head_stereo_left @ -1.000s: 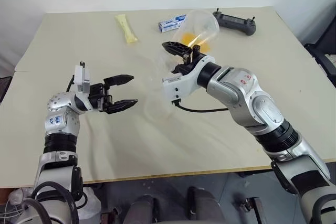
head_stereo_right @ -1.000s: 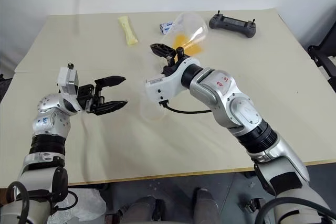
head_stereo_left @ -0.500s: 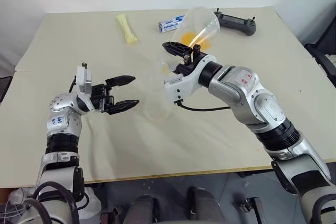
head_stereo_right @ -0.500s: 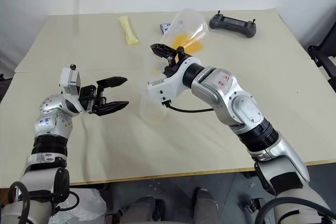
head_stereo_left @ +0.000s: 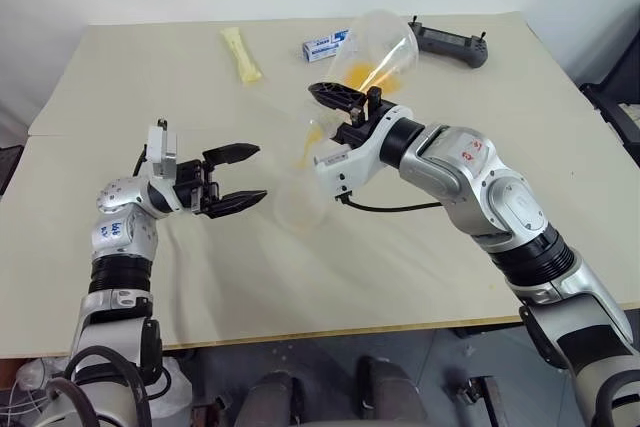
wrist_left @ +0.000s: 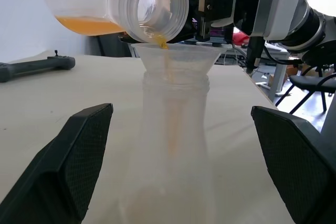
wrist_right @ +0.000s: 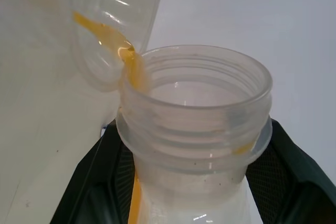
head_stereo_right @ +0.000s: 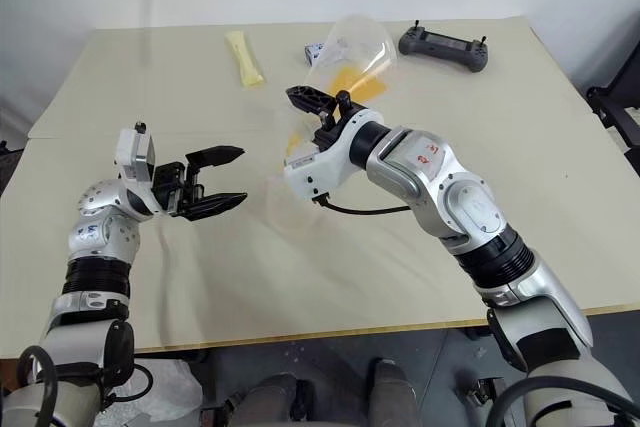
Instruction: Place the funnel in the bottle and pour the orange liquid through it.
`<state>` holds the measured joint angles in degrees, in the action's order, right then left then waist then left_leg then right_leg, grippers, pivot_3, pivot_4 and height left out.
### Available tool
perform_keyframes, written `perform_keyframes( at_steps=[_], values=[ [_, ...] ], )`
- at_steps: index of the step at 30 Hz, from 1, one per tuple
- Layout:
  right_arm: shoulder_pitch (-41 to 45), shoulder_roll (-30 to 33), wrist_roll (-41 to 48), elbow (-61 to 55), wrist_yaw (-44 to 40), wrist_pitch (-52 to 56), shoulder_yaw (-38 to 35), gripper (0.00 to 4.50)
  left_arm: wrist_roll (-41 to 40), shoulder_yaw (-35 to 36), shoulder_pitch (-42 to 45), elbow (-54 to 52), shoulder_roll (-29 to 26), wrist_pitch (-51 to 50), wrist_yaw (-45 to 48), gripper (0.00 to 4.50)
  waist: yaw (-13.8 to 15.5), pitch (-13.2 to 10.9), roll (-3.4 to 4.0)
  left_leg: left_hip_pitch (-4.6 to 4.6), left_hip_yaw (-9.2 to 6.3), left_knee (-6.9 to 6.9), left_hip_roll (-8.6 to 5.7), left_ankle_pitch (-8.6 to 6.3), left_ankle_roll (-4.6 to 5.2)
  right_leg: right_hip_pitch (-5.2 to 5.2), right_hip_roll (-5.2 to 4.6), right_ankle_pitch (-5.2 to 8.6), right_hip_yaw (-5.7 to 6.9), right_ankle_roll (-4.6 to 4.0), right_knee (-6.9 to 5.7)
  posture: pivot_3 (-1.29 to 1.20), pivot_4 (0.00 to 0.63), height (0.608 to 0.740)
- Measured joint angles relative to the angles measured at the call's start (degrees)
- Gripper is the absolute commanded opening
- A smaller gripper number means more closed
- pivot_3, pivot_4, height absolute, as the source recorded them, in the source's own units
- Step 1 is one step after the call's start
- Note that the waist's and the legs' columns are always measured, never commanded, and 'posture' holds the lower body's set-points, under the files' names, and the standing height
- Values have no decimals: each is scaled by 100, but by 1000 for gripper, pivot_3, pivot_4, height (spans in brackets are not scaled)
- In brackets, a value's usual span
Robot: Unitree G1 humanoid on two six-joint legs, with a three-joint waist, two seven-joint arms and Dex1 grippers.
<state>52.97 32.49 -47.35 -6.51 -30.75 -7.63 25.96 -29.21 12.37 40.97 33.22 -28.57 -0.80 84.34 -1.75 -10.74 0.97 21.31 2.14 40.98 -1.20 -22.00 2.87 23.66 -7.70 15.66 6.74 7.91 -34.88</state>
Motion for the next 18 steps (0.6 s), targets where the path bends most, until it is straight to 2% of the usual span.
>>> perform_keyframes(
  at_steps=[18],
  values=[
    [29, 10, -103, 30, 0, -214, -1, 2431, 0, -2, 1, 45, 95, 14, 22, 4500, 0, 0, 0, 0, 0, 0, 0, 0, 0, 0, 0, 0, 0, 0, -1, 0, 150, 740]
  ],
)
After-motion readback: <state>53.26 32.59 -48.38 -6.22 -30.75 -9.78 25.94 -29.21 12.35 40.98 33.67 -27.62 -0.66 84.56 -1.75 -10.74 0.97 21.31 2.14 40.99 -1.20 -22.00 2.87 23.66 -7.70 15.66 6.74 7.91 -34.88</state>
